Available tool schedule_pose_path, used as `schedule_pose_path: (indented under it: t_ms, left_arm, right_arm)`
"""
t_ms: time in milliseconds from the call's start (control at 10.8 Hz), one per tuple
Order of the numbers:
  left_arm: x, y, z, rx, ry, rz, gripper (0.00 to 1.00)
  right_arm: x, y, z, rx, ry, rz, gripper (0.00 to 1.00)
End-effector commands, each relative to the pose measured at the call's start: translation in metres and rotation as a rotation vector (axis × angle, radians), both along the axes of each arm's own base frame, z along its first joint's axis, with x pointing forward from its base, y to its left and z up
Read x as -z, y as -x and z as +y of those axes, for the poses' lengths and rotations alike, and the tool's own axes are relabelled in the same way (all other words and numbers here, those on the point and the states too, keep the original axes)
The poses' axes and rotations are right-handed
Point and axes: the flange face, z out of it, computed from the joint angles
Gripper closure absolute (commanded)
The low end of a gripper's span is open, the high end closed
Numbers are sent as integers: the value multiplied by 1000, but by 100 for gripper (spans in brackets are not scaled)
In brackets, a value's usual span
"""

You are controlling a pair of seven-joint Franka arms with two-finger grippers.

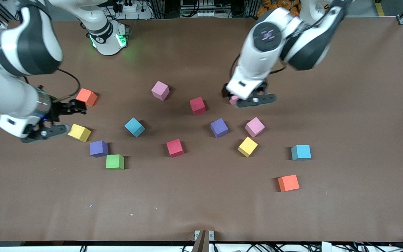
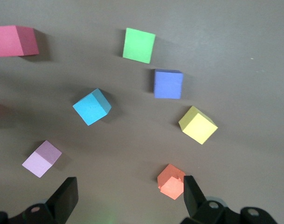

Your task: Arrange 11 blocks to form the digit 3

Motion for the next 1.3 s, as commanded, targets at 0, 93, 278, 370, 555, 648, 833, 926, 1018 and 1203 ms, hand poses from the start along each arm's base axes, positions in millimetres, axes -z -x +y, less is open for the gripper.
schedule_pose_path:
  t_ms: [0,93,278,370,555,648,833,926,1018,1203]
  left_arm:
    - [41,19,-42,-73,-18,29,0]
    - [60,31,-62,-116,-17,37,0]
    - [92,44,-92,-171,5,43,0]
    - [108,51,-102,-161,12,51,0]
    - [143,66,-122,-154,23,68,0]
    - [156,72,-127,-158,16,70,0]
    - [181,78,-137,-232,26,66,0]
    - [191,81,-141,-260,16,47,0]
    - [195,82,-143,-293,19,41,0]
    - [201,79,-143,-331,28,41,0]
  right_arm:
    - [1,9,12,-33,-5,62,0]
    - [14,17,24,-70,-2,102,0]
    - [41,39,54,-184,-10,153,0]
    - [48,53,72,-217,-14,151,0]
    - [61,78,104,-282,-19,113,0]
    - [71,86,114,-304,-18,110,0]
    - [96,106,131,-344,-22,82,0]
    - [112,118,145,-375,-27,57,0]
    - [121,125,150,-390,-30,42,0]
    - [135,142,172,-440,-32,31,0]
